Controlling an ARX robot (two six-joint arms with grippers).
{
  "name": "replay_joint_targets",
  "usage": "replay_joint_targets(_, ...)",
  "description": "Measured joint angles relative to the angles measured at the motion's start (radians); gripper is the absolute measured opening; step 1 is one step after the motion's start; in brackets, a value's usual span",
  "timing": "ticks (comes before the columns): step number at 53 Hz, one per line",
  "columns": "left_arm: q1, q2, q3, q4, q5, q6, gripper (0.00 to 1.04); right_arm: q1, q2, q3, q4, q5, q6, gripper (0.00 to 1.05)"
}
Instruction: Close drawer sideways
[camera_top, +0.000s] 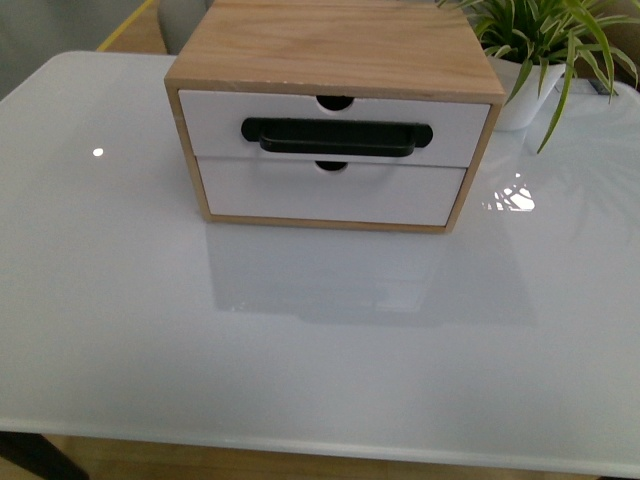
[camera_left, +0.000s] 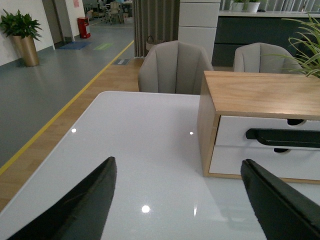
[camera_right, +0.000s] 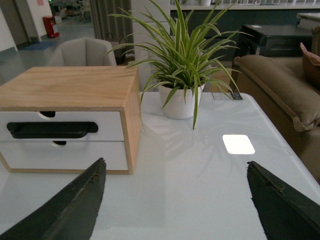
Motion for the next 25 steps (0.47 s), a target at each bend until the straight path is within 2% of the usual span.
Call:
replay_joint_targets(4,0.0,0.0,0.0,0.0,0.0,0.0,0.91,0.0,0.0,0.0,0.0,0.0,0.0,0.96)
replay_joint_targets(6,0.0,0.0,0.0,0.0,0.0,0.0,0.97,0.0,0.0,0.0,0.0,0.0,0.001,0.97)
replay_joint_targets(25,0.0,0.0,0.0,0.0,0.0,0.003,0.96,0.0,0.0,0.0,0.0,0.0,0.0,0.96)
